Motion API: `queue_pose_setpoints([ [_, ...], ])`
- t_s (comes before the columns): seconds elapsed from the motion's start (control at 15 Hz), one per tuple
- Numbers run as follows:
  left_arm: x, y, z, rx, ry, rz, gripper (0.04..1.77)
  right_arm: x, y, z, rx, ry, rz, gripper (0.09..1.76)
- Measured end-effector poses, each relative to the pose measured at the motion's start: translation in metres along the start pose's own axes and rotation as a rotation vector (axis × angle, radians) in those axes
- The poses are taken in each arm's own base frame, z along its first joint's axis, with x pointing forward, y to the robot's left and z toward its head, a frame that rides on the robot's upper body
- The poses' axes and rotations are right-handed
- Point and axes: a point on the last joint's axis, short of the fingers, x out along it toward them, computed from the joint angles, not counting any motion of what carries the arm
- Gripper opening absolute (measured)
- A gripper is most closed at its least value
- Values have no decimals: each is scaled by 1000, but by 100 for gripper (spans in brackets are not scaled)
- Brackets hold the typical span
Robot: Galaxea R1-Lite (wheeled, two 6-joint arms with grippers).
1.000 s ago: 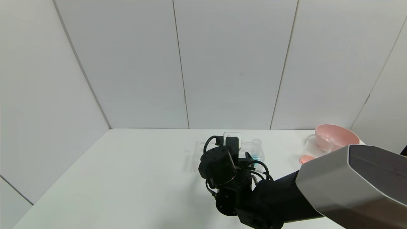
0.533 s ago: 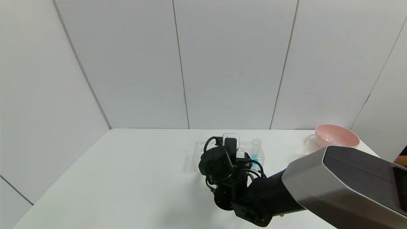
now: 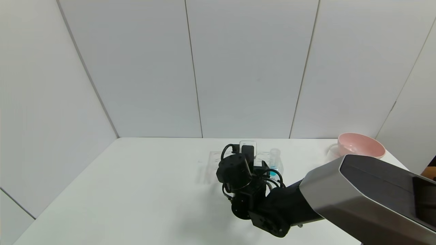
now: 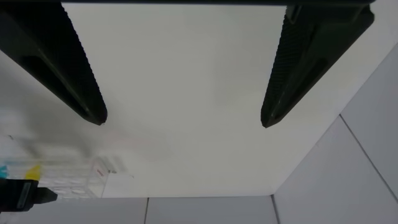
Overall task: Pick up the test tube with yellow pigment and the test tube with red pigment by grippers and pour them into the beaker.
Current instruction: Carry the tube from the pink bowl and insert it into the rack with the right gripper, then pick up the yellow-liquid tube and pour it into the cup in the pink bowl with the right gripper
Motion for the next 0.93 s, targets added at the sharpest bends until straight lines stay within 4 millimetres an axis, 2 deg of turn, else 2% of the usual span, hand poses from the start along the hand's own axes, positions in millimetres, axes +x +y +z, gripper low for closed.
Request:
queue_pose_setpoints([
  [0.07, 0, 0, 0, 0, 0, 0, 176, 2, -1, 0, -1, 3, 3, 171],
  [0.27, 0, 0, 0, 0, 0, 0, 176, 7, -4, -1, -6, 9, 2, 120],
  [0.53, 0, 0, 0, 0, 0, 0, 176, 10, -7, -1, -4, 10, -6, 79],
  [0.6, 0, 0, 0, 0, 0, 0, 176, 11, -7, 0, -4, 10, -9, 59],
  [0.67, 0, 0, 0, 0, 0, 0, 176, 11, -8, 0, -3, 10, -9, 51],
  [0.93, 0, 0, 0, 0, 0, 0, 176, 10, -10, 4, -1, 8, -10, 51],
])
